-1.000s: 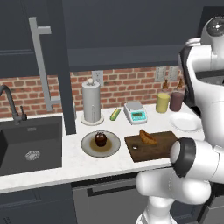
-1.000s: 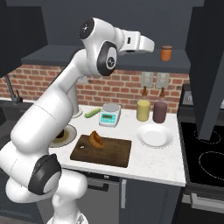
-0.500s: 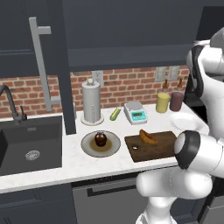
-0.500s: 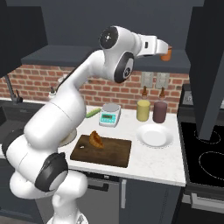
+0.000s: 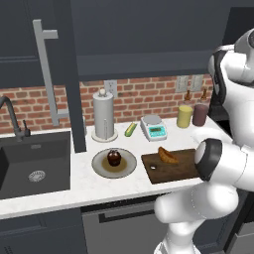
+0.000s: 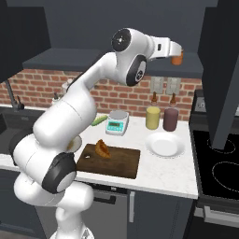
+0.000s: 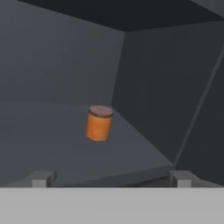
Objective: From the different types of pastries on the counter, select a croissant and place it on the cutting board. Then retrieve a jar of jam from the cabinet and place it alongside the croissant on the cutting board.
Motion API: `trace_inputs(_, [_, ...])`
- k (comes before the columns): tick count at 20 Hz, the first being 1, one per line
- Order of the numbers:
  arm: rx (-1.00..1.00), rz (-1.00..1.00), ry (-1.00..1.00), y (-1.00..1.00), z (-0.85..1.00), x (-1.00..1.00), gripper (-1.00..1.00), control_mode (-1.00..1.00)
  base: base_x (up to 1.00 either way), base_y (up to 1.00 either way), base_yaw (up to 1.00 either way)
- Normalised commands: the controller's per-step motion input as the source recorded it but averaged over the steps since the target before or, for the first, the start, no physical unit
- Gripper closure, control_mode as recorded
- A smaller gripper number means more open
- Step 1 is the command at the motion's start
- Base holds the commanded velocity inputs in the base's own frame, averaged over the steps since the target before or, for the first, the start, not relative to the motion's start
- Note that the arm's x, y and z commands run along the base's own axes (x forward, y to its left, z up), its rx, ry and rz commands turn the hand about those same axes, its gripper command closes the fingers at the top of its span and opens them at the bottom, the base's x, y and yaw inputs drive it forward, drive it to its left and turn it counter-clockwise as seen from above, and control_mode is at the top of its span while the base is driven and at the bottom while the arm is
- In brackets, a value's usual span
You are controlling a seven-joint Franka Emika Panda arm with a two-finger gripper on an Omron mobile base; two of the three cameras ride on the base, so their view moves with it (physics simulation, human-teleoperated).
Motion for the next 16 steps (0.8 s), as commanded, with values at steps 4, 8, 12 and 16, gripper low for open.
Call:
trace_inputs(4, [0.0,-0.03,0.0,0.0,0.0,0.35,-1.0,-1.0,0.0,0.0,0.0])
trace_inputs(8, [0.0,-0.01,0.0,0.0,0.0,0.38,-1.0,-1.0,0.0,0.0,0.0])
trace_inputs(12, [0.0,0.0,0.0,0.0,0.0,0.35,-1.0,-1.0,0.0,0.0,0.0])
trace_inputs(16, [0.0,0.0,0.0,0.0,0.0,0.31,-1.0,-1.0,0.0,0.0,0.0])
